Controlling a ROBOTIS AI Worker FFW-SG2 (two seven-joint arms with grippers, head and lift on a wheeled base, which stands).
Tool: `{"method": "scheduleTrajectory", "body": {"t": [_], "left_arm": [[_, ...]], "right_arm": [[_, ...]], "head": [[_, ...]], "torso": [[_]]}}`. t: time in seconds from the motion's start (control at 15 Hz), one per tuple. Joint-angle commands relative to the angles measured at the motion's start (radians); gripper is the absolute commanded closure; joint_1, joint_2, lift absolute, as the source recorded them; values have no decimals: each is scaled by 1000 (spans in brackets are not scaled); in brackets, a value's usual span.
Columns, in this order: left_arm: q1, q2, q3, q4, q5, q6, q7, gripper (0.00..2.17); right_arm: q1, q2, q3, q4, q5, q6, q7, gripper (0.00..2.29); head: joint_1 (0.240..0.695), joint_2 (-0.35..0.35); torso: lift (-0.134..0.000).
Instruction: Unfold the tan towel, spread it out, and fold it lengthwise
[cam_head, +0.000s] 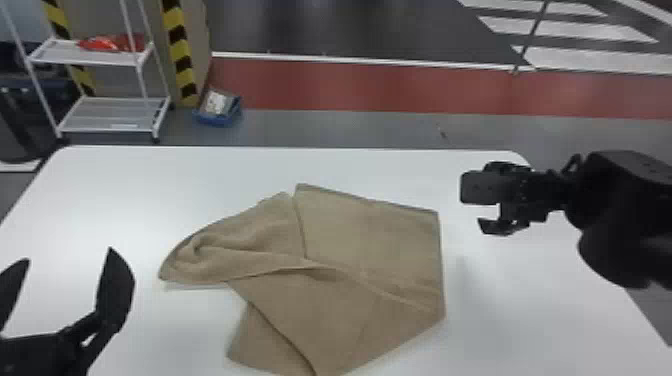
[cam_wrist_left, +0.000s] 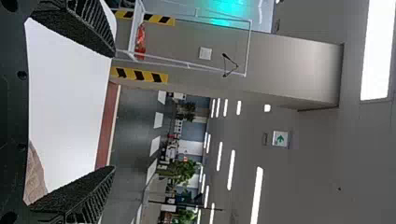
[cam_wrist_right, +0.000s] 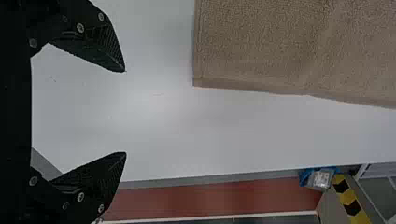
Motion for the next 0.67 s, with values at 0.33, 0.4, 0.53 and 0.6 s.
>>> {"method": "scheduleTrajectory", "body": {"t": [0.33,0.4,0.53,0.6], "left_arm": [[-1,0,4,12,5,-3,2,-2],[5,0,6,11,5,-3,2,-2],[14,0,10,8,3,-12,3,-2],[22,0,15,5,3,-18,3,-2]], "right_arm": [[-120,145,175,126,14,23,49,505],[-121,154,181,129,14,23,55,502],[-132,173,193,143,15,26,90,502],[-138,177,198,149,15,32,98,502]], "head": [[695,-55],[695,-46],[695,-26],[695,-20]], "torso": [[-123],[-123],[-123],[-123]]}}
